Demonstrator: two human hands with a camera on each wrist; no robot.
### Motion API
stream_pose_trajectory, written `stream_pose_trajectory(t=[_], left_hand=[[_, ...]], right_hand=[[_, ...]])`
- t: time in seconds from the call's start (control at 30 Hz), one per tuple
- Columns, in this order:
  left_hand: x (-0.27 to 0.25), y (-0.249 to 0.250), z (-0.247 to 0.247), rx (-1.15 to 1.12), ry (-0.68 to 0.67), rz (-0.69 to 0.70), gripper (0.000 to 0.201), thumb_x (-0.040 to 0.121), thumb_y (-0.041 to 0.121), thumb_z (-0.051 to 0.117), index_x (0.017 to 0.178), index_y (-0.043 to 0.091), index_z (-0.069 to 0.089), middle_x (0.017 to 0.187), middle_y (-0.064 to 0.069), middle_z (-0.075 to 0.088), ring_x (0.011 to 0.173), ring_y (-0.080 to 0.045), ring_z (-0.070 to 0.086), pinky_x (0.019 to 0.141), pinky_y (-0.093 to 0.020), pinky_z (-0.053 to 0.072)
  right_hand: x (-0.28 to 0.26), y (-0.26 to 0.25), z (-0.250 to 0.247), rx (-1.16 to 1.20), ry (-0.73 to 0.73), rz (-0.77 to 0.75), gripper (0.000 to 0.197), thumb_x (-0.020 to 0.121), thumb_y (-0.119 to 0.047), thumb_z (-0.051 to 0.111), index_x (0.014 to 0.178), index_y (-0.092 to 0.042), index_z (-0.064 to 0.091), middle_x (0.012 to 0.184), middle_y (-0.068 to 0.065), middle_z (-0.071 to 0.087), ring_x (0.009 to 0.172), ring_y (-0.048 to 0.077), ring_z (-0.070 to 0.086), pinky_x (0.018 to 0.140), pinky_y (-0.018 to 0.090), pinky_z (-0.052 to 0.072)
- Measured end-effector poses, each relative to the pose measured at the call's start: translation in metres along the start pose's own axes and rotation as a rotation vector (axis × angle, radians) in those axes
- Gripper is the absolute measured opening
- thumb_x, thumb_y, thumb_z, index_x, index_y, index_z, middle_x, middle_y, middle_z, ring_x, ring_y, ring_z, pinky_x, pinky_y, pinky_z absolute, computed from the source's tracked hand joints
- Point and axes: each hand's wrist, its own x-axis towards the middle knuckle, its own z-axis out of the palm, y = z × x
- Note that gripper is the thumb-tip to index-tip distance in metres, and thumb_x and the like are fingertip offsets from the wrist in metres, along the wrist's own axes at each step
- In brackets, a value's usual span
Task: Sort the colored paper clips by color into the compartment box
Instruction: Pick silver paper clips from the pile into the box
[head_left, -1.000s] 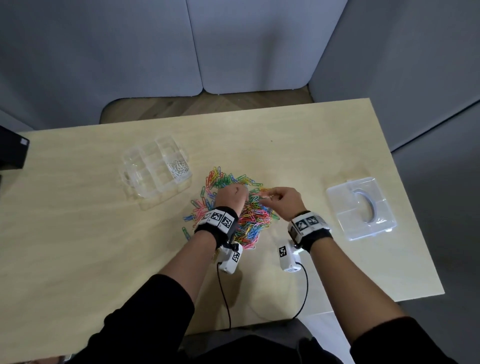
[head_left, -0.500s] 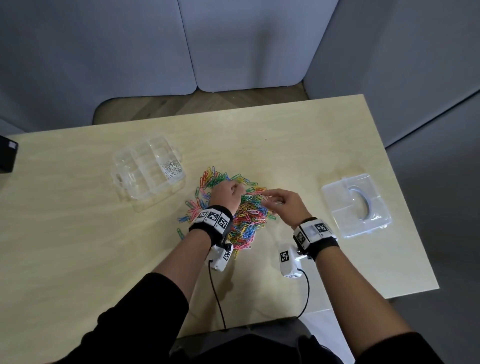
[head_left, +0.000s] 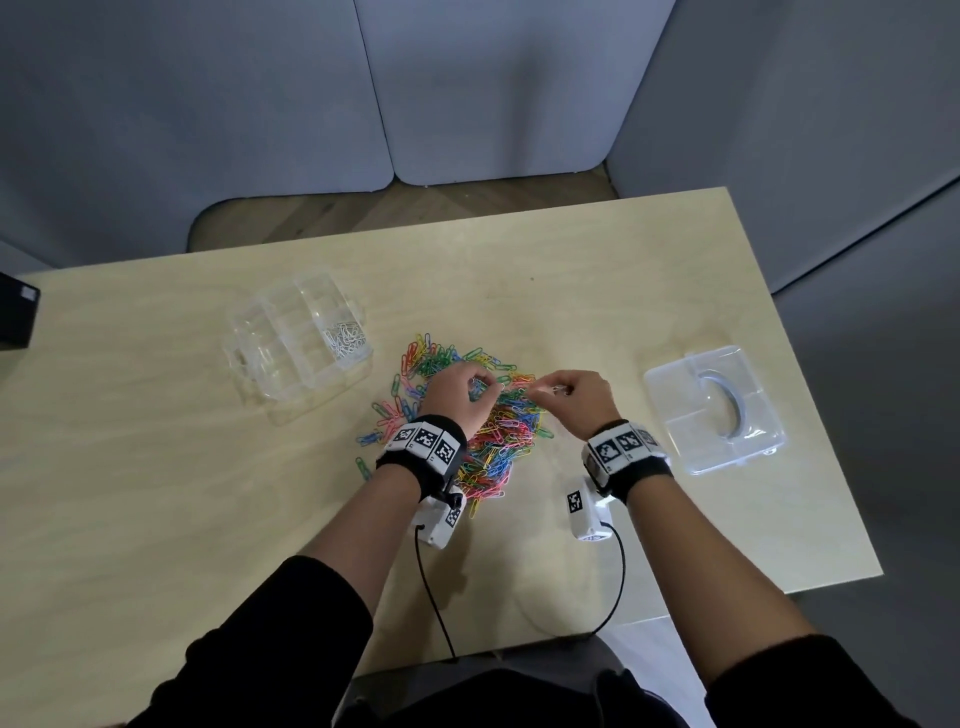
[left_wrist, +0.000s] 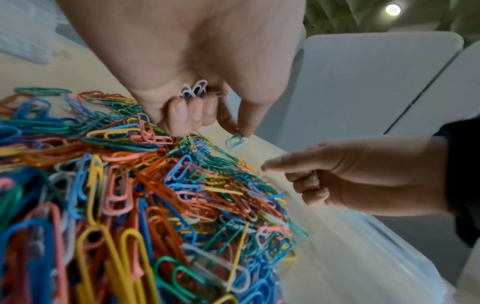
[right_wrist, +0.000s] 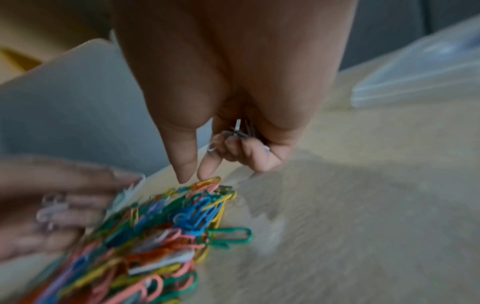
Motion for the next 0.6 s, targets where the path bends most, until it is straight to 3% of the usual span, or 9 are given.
stream_pose_trajectory(t=[0.07,0.13,0.2,0.27,0.33,0.4,0.47,0.53,0.6], left_hand=[[-0.001,0.0,-0.002,-0.078,-0.001,-0.032,0.013,0.09,0.028,0.063,0.081,0.019,0.062,0.078,0.009,0.058,0.071,-0.009,0.054,0.069,-0.028,0.048],[-0.003,0.002,-0.007,-0.108,-0.013,-0.062,0.019,0.094,0.029,0.061,0.079,0.016,0.06,0.068,0.01,0.053,0.062,-0.006,0.049,0.062,-0.024,0.04],[-0.004,0.002,-0.012,-0.135,-0.051,-0.116,0.023,0.097,0.033,0.056,0.087,0.013,0.062,0.071,0.008,0.054,0.063,-0.009,0.048,0.063,-0.024,0.037],[-0.003,0.0,-0.015,-0.142,-0.107,-0.193,0.028,0.1,0.037,0.05,0.1,0.011,0.063,0.089,0.006,0.059,0.08,-0.011,0.052,0.074,-0.024,0.037],[-0.002,-0.004,-0.015,-0.261,-0.154,-0.238,0.023,0.101,0.032,0.048,0.097,0.012,0.058,0.085,0.005,0.064,0.074,-0.015,0.052,0.07,-0.027,0.039],[-0.004,-0.003,-0.014,-0.475,-0.176,-0.277,0.014,0.101,0.019,0.05,0.09,0.011,0.052,0.076,-0.004,0.067,0.059,-0.017,0.05,0.056,-0.029,0.039],[-0.008,-0.002,-0.014,-0.59,-0.181,-0.289,0.001,0.098,0.006,0.054,0.098,0.006,0.053,0.08,-0.014,0.068,0.056,-0.016,0.054,0.05,-0.027,0.041],[-0.009,-0.005,-0.013,-0.565,-0.181,-0.254,0.017,0.095,0.004,0.059,0.112,0.004,0.058,0.091,-0.018,0.067,0.06,-0.015,0.061,0.054,-0.026,0.046],[-0.009,-0.007,-0.014,-0.508,-0.189,-0.201,0.022,0.091,0.007,0.065,0.114,0.01,0.066,0.099,-0.013,0.069,0.069,-0.016,0.067,0.061,-0.026,0.052]], right_hand=[[0.006,-0.01,0.006,-0.157,0.012,-0.06,0.01,0.079,-0.029,0.079,0.085,-0.021,0.078,0.065,-0.015,0.061,0.058,-0.003,0.049,0.056,0.014,0.035],[0.009,-0.016,0.01,-0.254,-0.011,-0.094,0.011,0.079,-0.026,0.077,0.086,-0.018,0.079,0.072,-0.01,0.066,0.061,-0.002,0.05,0.061,0.018,0.039],[0.01,-0.016,0.011,-0.266,-0.025,-0.101,0.011,0.08,-0.025,0.076,0.085,-0.016,0.078,0.08,-0.005,0.071,0.068,0.005,0.055,0.066,0.022,0.044],[0.007,-0.015,0.006,-0.178,-0.017,-0.085,0.009,0.081,-0.025,0.077,0.083,-0.016,0.076,0.077,-0.007,0.068,0.07,0.005,0.058,0.063,0.016,0.042],[0.003,-0.009,0.001,-0.022,-0.038,-0.03,0.008,0.082,-0.023,0.078,0.08,-0.017,0.073,0.075,-0.009,0.067,0.067,-0.003,0.058,0.058,0.006,0.038],[0.0,-0.001,0.0,0.186,-0.071,0.05,0.01,0.081,-0.018,0.08,0.077,-0.015,0.071,0.077,-0.004,0.07,0.062,-0.004,0.06,0.06,0.009,0.041],[-0.003,0.005,0.0,0.325,-0.066,0.105,0.013,0.078,-0.01,0.081,0.075,-0.015,0.069,0.08,0.002,0.072,0.059,-0.002,0.06,0.059,0.015,0.043],[-0.002,0.01,0.0,0.334,-0.067,0.116,0.011,0.079,-0.008,0.08,0.082,-0.016,0.073,0.084,0.005,0.073,0.064,0.002,0.062,0.06,0.017,0.043],[-0.002,0.015,-0.002,0.279,-0.082,0.107,0.01,0.083,-0.011,0.076,0.093,-0.016,0.076,0.085,0.004,0.073,0.064,-0.001,0.061,0.062,0.014,0.042]])
